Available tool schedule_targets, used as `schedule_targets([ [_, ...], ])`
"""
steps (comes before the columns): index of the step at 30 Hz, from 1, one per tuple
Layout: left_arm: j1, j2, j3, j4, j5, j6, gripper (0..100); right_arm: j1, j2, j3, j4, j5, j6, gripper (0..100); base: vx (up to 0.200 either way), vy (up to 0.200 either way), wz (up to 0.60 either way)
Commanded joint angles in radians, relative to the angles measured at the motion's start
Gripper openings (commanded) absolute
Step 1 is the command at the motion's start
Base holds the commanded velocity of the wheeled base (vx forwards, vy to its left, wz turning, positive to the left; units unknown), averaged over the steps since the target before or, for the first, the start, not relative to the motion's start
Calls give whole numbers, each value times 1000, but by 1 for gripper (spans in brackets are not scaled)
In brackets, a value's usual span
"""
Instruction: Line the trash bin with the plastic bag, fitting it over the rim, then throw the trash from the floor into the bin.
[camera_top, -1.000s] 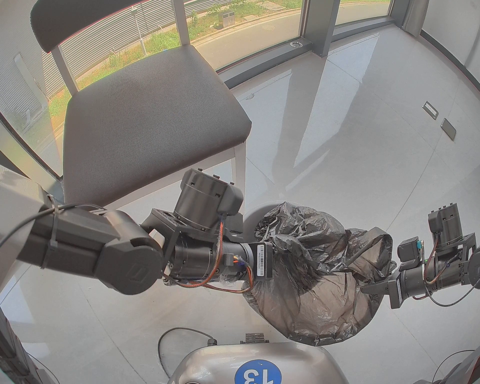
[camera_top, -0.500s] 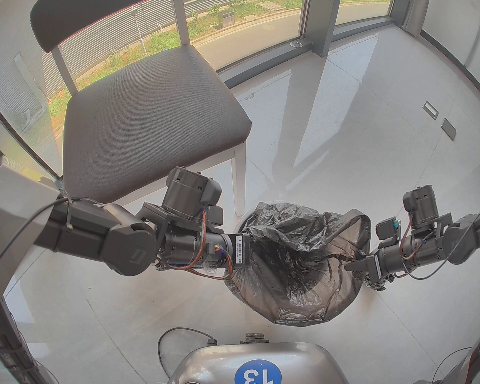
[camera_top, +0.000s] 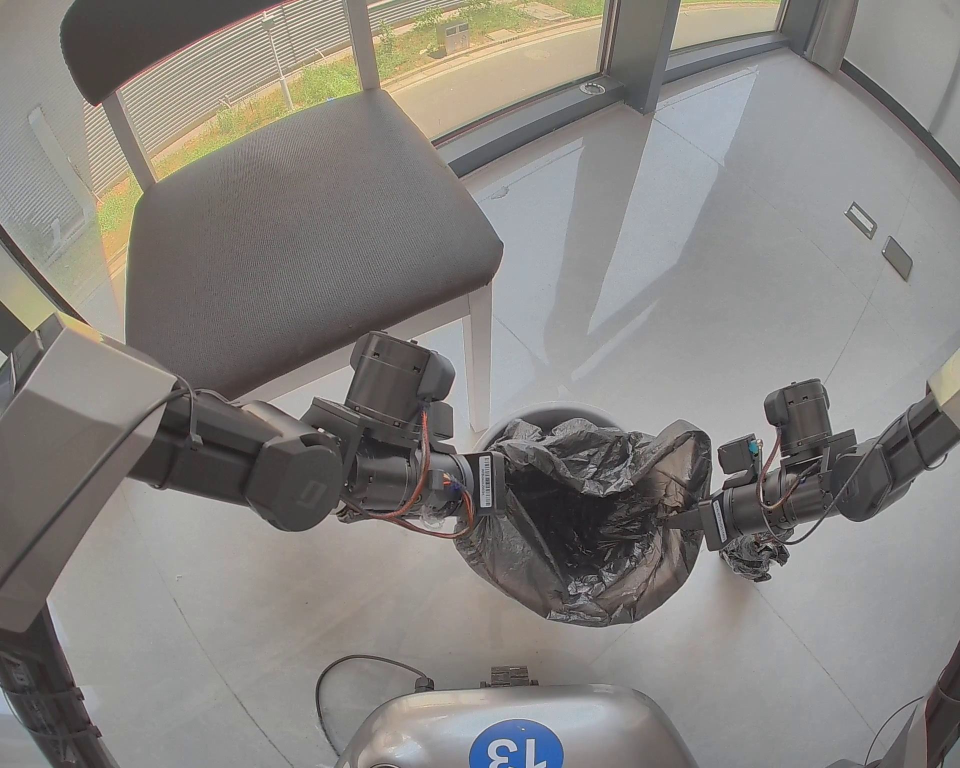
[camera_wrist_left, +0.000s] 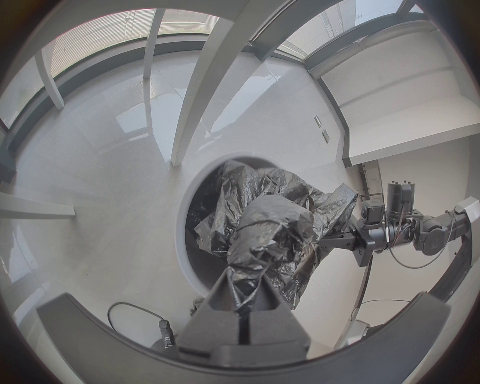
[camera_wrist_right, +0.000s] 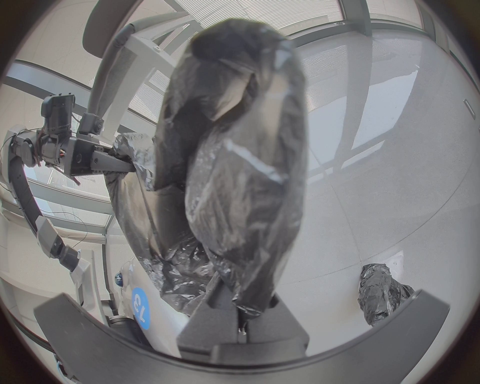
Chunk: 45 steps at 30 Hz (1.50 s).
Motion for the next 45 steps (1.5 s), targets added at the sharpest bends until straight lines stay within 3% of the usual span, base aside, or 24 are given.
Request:
schedule_targets([
  [1,13,46,-45,0,0,9,0,-20,69,-23,-10,1,-5,0,0,0,0],
  [13,90,31,-80,2,9,11,0,-74,122,-181,-9,10,5,0,0,0,0],
  [22,84,14,-59,3,23,8,0,-68,130,-188,-2,9,1,0,0,0,0],
  [23,82,11,-60,3,23,5,0,-68,130,-188,-1,9,-2,100,0,0,0],
  [45,94,-1,-44,0,55,-6,0,-40,23,-138,-2,10,1,100,0,0,0],
])
